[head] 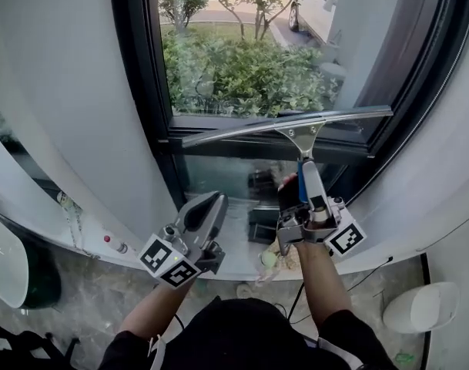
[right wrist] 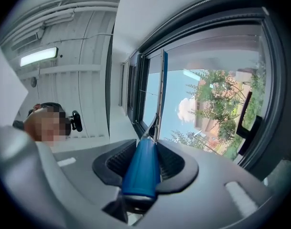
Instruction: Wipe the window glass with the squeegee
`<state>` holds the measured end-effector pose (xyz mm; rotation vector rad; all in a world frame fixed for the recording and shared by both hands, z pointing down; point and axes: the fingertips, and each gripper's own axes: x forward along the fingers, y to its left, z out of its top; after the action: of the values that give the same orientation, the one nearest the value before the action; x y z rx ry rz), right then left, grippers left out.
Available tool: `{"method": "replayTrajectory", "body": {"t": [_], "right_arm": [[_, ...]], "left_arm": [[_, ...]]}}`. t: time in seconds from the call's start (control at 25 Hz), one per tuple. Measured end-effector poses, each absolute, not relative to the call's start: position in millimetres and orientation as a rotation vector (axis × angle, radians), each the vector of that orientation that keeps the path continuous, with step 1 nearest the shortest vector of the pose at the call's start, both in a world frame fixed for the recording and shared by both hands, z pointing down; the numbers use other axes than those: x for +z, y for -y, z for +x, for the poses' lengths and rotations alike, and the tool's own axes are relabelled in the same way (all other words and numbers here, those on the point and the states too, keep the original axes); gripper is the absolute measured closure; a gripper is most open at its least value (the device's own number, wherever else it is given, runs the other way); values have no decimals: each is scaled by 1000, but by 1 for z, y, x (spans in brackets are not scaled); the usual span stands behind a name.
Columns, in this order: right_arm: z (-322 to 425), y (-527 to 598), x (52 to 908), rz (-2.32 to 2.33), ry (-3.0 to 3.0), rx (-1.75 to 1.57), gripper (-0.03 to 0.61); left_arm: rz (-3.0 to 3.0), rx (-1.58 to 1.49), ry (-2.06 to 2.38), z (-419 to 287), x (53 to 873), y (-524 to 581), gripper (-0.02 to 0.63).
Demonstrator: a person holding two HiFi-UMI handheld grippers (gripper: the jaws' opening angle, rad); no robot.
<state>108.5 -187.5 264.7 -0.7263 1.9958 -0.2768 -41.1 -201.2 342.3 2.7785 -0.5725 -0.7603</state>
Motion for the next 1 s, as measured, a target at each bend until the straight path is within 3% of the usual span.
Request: {"method": "replayTrajectory", "body": {"t": [0.52,1.0], "right_arm": [[153,264,222,-574,-1985,-219,446],[113,327,177,-580,-1940,-158,446]], "left_arm": [[2843,-776,782,1,337,234,618],[2951,-626,754,-26,341,238,618]]}}
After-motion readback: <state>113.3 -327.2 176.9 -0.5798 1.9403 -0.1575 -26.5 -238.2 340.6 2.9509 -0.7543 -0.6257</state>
